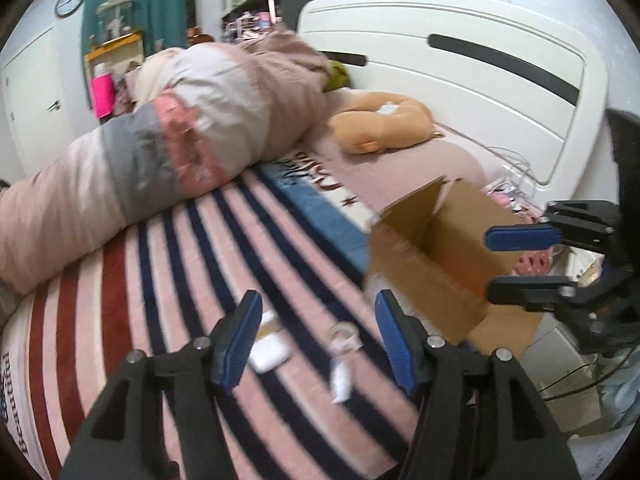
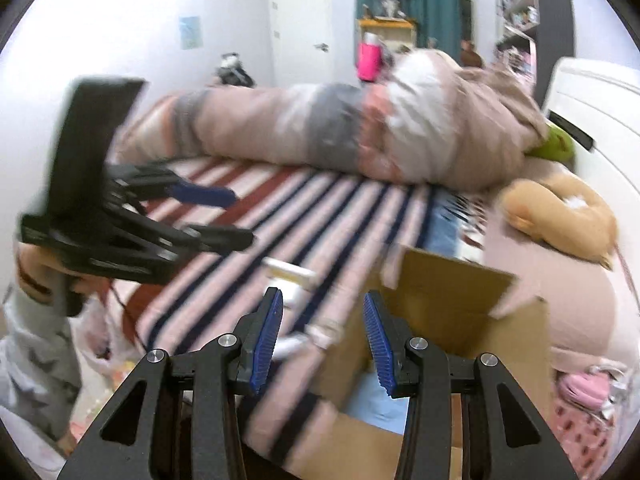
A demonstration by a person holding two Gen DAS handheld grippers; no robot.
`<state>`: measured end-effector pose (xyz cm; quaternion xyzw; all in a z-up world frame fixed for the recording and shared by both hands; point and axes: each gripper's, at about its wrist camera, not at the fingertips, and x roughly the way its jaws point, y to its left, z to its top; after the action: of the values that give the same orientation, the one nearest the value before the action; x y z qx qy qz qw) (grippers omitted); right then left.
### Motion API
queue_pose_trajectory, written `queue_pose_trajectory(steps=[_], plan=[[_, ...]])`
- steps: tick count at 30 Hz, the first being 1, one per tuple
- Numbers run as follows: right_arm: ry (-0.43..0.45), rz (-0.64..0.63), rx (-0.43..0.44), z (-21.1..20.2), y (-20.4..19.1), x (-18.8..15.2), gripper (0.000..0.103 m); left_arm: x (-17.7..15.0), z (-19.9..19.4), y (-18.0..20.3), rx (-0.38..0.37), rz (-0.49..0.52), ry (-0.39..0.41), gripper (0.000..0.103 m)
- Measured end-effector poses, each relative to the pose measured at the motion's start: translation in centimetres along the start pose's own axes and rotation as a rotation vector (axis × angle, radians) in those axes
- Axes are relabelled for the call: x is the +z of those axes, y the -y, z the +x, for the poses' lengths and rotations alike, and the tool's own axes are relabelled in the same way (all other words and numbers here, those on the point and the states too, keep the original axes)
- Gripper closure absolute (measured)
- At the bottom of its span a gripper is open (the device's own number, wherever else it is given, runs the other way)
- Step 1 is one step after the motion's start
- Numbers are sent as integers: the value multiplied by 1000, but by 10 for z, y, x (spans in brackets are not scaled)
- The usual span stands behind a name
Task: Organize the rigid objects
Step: 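Grasp the white earbud case with the left gripper while the right grasps the small white bottle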
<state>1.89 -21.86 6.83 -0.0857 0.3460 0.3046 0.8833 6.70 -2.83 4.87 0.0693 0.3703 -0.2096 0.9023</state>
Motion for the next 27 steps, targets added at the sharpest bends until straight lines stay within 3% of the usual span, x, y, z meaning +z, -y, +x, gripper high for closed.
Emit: queue_pose_trajectory(steps=[5,9,14,19,22,25,27], plan=[[-32,-3,118,39,-53,0,65,-45,13,-47,-12,-70,-23,43],[-94,23,142,84,-75,-12,65,-76,38,-71,-37,-110,-55,43],[-177,69,62,136,-78,-41,65,-103,86,-86,-107,-163,-104,43],[-235,169,-37,180,-51,-69,60,-117,133,-82,-156,-170,-138,43],[-255,154,-116,199,-39,-76,58,-116,159,-81,-182,-191,-156,43],[-264,152,-145,210,-31,-79,54,-110,176,-76,-169,-177,-141,42],[-268,171,-113,215,-25,-80,54,-106,183,-73,-151,-187,-137,41]])
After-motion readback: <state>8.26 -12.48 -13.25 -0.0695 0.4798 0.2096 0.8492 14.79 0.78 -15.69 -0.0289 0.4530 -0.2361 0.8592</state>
